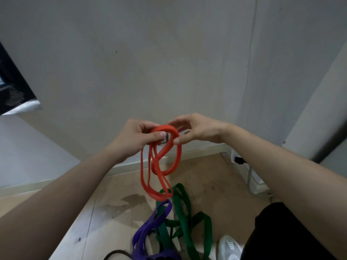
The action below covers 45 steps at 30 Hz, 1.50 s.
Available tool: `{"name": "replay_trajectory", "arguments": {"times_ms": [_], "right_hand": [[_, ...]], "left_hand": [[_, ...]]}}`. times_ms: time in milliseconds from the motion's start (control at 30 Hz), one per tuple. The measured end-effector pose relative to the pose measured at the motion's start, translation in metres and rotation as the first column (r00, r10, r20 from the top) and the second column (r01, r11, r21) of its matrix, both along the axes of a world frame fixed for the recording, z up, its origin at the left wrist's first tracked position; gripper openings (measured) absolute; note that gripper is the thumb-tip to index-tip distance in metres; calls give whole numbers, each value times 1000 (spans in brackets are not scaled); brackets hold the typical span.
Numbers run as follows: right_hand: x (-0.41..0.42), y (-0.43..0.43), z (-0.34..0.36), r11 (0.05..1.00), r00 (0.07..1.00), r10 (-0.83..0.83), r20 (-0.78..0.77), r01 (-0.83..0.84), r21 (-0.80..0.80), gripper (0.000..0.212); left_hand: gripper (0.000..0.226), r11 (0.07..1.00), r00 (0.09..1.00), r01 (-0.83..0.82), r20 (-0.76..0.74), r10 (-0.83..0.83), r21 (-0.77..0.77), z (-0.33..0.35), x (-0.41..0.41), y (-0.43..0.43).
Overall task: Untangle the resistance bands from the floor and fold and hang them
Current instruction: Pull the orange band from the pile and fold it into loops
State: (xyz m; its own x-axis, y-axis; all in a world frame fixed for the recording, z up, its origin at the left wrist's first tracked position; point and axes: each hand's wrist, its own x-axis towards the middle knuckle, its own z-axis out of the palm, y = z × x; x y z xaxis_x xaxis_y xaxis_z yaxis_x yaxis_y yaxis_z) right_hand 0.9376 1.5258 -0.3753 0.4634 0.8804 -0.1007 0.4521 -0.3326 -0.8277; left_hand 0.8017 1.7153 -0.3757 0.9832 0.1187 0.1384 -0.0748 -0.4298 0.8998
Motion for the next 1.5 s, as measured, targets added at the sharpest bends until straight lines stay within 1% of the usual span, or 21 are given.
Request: {"name": "replay_trajectory", "arguments": {"times_ms": [67,133,233,300,400,533,600,733,833,900,967,1033,1133,1200,1267,1333,1433,1500], "right_hand": [[-17,17,-2,998,1000,11,21,-13,69,36],[-25,26,-5,995,999,1,41,-5,100,21],[-30,28,5,998,991,-30,131,23,58,6],[-32,27,15,1000,976,-23,216,21,13,7],[-33,23,26,1000,959,6,284,3,-30,7],[-25,13,34,999,945,-36,325,31,22,9],[-19,6,37,995,958,-73,276,53,81,9],[-4,-8,35,960,983,-155,99,126,251,20],[6,-15,25,941,982,-186,-30,187,282,25],[14,-20,13,942,973,-205,-101,225,250,27],[22,-25,0,953,965,-216,-149,242,183,27],[25,-27,-12,972,968,-208,-140,221,85,25],[19,-22,-23,987,986,-156,-61,153,-55,19],[11,-13,-26,989,989,-135,-57,131,-73,17],[4,-4,-26,991,984,-134,-116,133,-10,16],[-3,6,-22,980,971,-146,-190,167,105,14],[-10,19,-10,919,940,-161,-301,254,302,15],[-13,28,1,866,928,-186,-322,310,393,14]], "left_hand": [[17,1000,1000,16,-14,-16,17,2,-2,1],[19,1000,1000,19,-15,-19,19,3,-5,6],[20,998,1000,11,8,-11,55,2,-11,11],[22,995,1000,16,19,-18,97,0,-13,13],[23,990,999,16,26,-20,139,-9,-12,11],[14,993,1000,16,6,-17,118,-22,-9,8],[14,995,1000,22,-6,-21,100,-25,-9,8],[18,998,998,37,-45,-35,47,-29,-8,11],[19,999,997,35,-67,-36,-20,-28,-6,17],[24,997,997,33,-69,-38,-68,-24,-6,21],[26,994,999,12,-45,-17,-110,-19,-6,25],[26,988,1000,-18,2,18,-156,-14,-5,26],[24,968,995,-44,75,65,-247,-10,-2,24],[25,958,991,-60,95,90,-279,-9,0,21],[27,945,985,-91,112,132,-314,-6,2,18],[24,918,975,-127,125,185,-375,-1,4,15],[20,855,962,-169,106,251,-490,7,6,16],[18,814,955,-181,101,280,-551,15,8,20]]}}
